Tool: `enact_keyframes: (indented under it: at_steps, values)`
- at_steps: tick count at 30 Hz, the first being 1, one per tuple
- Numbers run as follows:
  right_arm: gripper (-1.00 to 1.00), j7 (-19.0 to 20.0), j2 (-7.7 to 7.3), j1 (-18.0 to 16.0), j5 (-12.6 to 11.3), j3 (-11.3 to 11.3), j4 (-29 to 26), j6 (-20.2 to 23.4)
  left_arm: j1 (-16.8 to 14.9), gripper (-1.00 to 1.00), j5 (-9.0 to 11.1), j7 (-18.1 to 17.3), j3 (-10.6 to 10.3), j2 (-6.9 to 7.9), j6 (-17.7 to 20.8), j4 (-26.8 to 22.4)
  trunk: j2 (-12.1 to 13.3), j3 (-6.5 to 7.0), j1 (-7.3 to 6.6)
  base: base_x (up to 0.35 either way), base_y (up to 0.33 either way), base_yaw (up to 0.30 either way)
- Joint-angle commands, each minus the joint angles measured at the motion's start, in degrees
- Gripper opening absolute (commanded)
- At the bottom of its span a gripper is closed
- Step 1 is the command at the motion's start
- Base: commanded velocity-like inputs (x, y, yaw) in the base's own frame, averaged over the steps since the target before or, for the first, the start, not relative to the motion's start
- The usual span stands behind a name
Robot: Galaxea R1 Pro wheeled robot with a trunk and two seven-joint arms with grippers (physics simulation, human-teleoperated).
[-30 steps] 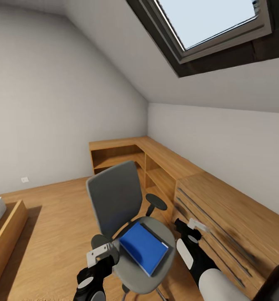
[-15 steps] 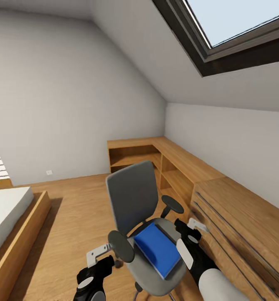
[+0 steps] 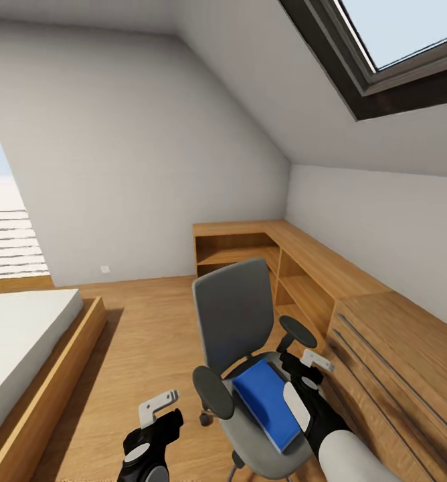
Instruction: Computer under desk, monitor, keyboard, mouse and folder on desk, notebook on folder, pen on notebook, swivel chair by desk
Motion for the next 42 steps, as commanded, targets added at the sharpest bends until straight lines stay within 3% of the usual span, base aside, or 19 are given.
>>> enact_keyframes:
  at_steps: [1, 24, 30, 31, 38, 42]
  values:
    - [1.00, 0.09, 0.01, -0.04, -0.61, -0.11, -0.02, -0.45, -0.06, 1.00, 0.26, 0.38, -0.04, 0.04, 0.27, -0.07, -0.05, -0.08, 0.00, 0.000, 0.000, 0.063]
    - [1.00, 0.80, -0.30, -0.04, -0.62, 0.55, 0.48, -0.38, -0.06, 1.00, 0.12, 0.38, 0.03, 0.09, 0.27, -0.07, -0.05, -0.11, 0.00, 0.000, 0.000, 0.010]
    - [1.00, 4.81, -0.38, -0.05, -0.62, 2.15, 1.75, -0.37, -0.06, 1.00, 0.16, 0.21, 0.12, 0.09, 0.23, -0.33, -0.05, -0.11, 0.00, 0.000, 0.000, 0.000]
    - [1.00, 15.65, -3.74, -0.11, -0.82, 2.44, 2.40, -0.01, -0.06, 1.00, 0.19, 0.16, 1.96, 0.09, 0.18, -1.05, -0.45, -0.29, 0.22, 0.000, 0.000, 0.000]
    - [1.00, 17.22, -4.29, -0.12, -0.73, 2.50, 2.41, -0.16, -0.06, 1.00, 0.18, 0.16, 2.35, 0.09, 0.17, -1.11, -3.26, -1.54, 1.76, 0.000, 0.000, 0.000]
    - [1.00, 18.11, -5.86, -0.13, -1.01, 2.36, 4.59, -0.38, -0.06, 1.00, 0.18, 0.30, 2.47, 0.10, 0.17, -1.03, -4.86, -2.26, 2.64, 0.000, 0.000, 0.000]
